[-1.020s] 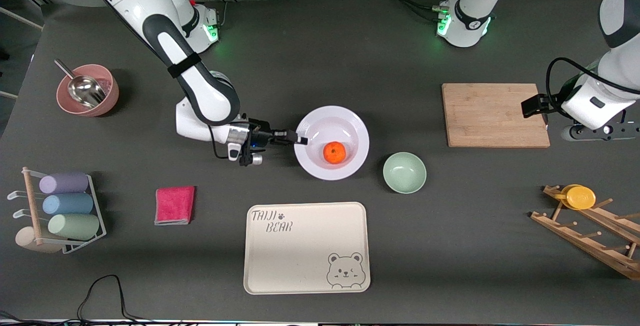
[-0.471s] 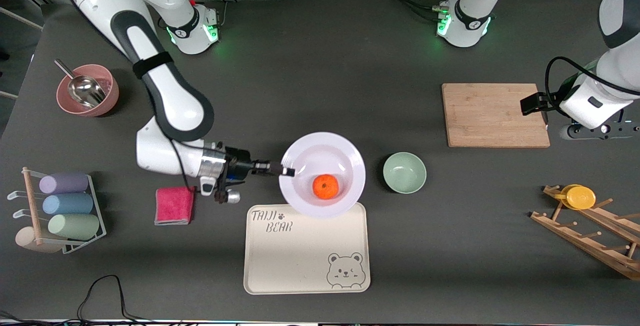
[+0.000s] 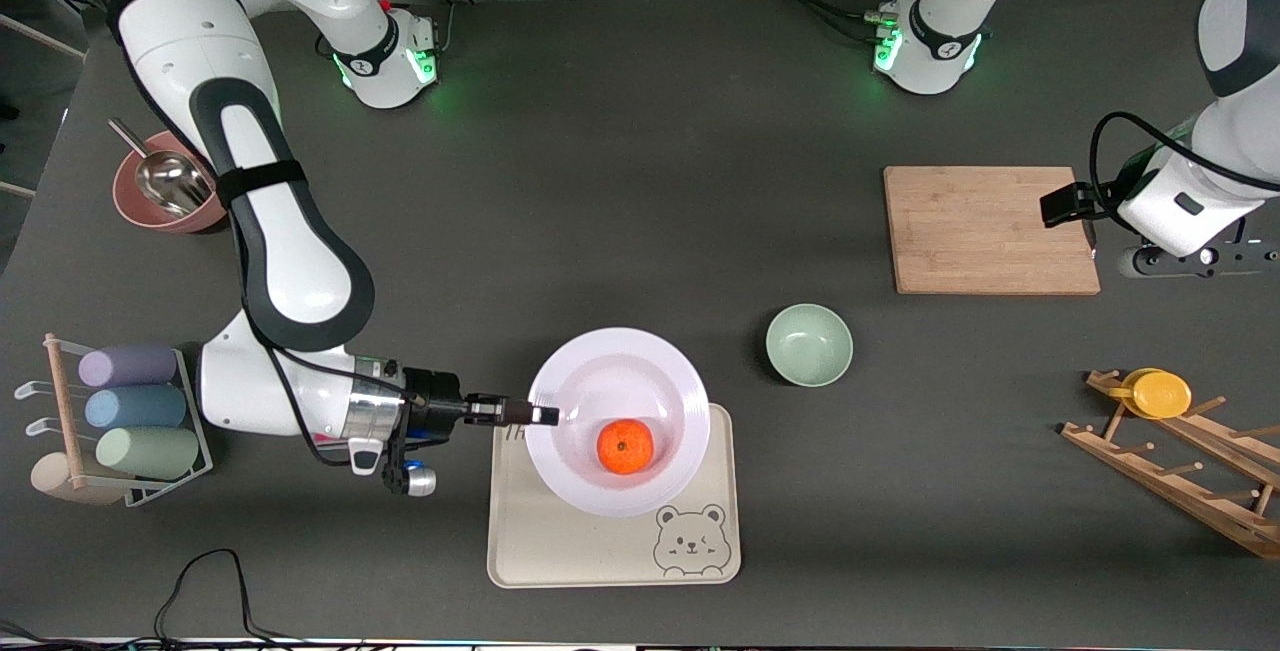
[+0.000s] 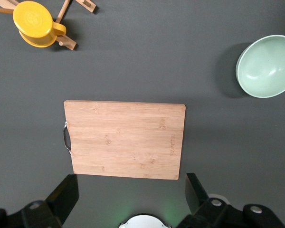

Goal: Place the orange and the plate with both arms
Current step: 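Lift the plate with the right gripper and carry it toward the tray, then lower the plate onto the cream tray and open the right gripper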

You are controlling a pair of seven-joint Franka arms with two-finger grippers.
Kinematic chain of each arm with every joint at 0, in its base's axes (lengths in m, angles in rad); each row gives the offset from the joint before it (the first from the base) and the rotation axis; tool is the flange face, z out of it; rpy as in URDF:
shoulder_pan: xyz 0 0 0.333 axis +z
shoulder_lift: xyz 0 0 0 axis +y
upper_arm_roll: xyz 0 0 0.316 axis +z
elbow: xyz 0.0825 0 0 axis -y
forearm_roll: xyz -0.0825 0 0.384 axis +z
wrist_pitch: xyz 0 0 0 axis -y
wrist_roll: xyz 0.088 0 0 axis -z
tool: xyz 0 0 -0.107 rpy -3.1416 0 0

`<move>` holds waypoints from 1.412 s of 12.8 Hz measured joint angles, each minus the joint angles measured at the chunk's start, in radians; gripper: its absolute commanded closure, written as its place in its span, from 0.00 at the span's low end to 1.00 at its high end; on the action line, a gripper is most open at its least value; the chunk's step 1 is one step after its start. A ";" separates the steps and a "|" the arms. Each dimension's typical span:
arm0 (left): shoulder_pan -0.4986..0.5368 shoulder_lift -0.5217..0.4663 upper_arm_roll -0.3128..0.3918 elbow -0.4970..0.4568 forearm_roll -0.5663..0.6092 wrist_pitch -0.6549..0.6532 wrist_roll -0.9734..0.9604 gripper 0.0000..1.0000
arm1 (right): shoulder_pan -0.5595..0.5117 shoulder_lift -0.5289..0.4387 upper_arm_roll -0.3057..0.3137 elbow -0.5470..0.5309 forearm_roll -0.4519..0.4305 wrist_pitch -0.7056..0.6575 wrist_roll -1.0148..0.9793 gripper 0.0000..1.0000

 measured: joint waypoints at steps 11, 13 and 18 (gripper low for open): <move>0.008 0.005 0.000 0.000 0.010 -0.001 0.000 0.00 | 0.014 0.337 0.000 0.226 -0.105 0.149 -0.111 1.00; 0.008 0.006 0.000 0.000 0.010 -0.001 0.000 0.00 | 0.016 0.364 0.001 0.229 -0.105 0.183 -0.137 1.00; 0.009 0.007 0.000 0.000 0.011 -0.001 0.000 0.00 | 0.020 0.401 0.003 0.246 -0.105 0.216 -0.190 0.21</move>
